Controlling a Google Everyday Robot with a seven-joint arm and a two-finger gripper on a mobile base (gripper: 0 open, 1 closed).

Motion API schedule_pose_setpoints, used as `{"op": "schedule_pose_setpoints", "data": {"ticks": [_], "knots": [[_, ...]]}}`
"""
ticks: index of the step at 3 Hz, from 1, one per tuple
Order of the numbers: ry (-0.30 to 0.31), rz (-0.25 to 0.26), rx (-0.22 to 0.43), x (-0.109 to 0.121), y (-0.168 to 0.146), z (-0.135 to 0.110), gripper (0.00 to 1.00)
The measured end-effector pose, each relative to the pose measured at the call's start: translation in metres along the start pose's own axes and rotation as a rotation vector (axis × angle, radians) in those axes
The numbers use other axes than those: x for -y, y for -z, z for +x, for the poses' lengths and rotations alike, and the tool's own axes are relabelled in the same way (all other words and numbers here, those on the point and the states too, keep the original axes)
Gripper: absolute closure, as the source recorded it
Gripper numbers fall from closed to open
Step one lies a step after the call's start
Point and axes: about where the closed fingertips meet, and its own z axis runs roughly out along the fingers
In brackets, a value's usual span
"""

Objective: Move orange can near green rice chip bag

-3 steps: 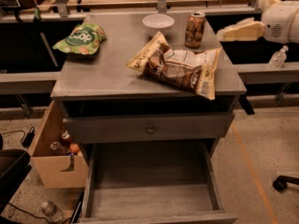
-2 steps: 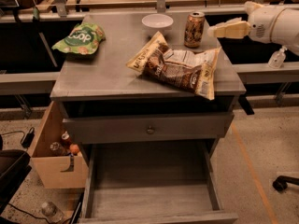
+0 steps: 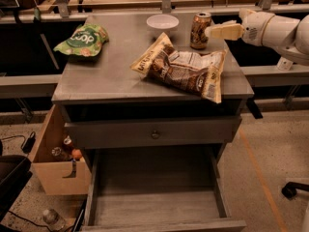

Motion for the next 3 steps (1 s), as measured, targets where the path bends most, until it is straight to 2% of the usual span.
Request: {"op": "schedule_pose_setpoints", "data": {"ticks": [1, 3], "knots": [[0.001, 0.020, -0.019, 0.006, -0.021, 0.014, 0.00], [-0.010, 0.017, -0.021, 0.013, -0.079, 0.042, 0.00]]}}
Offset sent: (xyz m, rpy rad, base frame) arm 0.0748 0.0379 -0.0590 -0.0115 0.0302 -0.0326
